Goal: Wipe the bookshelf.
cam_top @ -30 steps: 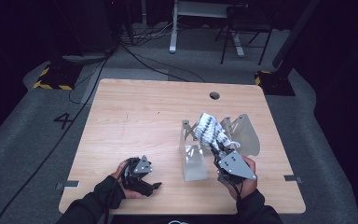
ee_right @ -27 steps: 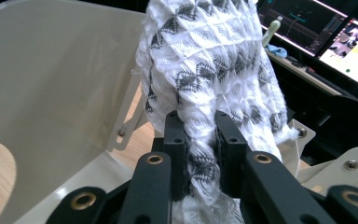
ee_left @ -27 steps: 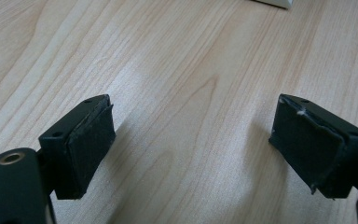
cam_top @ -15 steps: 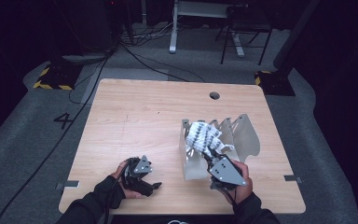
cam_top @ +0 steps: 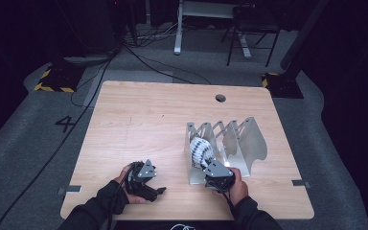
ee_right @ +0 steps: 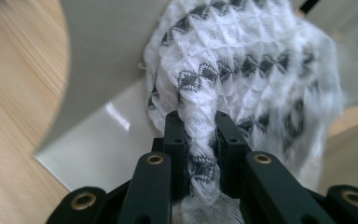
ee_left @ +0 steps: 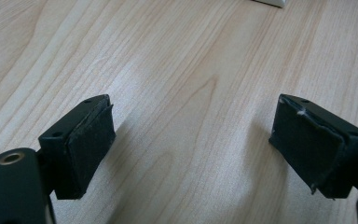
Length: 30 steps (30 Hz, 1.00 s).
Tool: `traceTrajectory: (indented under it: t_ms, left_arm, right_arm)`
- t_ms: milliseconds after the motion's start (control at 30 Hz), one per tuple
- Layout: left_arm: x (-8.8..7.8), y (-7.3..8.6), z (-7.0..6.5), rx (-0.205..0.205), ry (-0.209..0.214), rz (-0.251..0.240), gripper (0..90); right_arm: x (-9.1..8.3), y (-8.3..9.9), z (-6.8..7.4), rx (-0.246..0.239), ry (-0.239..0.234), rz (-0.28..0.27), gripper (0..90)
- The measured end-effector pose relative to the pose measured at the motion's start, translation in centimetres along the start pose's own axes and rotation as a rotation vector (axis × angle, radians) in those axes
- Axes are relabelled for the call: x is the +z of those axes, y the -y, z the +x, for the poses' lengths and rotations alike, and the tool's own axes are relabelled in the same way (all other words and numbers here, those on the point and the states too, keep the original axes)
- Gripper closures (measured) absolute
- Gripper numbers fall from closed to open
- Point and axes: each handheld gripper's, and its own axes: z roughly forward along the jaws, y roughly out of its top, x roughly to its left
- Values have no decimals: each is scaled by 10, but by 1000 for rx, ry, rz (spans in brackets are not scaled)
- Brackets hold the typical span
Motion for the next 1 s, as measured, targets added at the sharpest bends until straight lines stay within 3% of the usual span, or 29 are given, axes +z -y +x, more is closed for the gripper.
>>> traceTrajectory:
  t_ms: [133,267,467,600,833,933,1000]
  left_arm:
    - [0,0,0,0,0,0,135]
    - [0,0,0,0,0,0,135]
    - [0,0,0,1,1,1,135]
    - [0,0,0,1,1,1,135]
    - [0,0,0,3,0,1,135]
    - [0,0,0,1,0,0,135]
    - [0,0,0,1,0,1,135]
  right_arm:
    - [8,7,-5,29,0,19,779]
    - [5,4,-5,13,12,1,779]
    - [-23,-18,-12,30,73,-136,778]
    - [-39,-27,-20,72,98,-202,776]
    - [-70,-42,-23,55,203,-345,775]
    - [-70,-44,-23,50,207,-347,775]
    - [-63,-41,-22,45,193,-315,775]
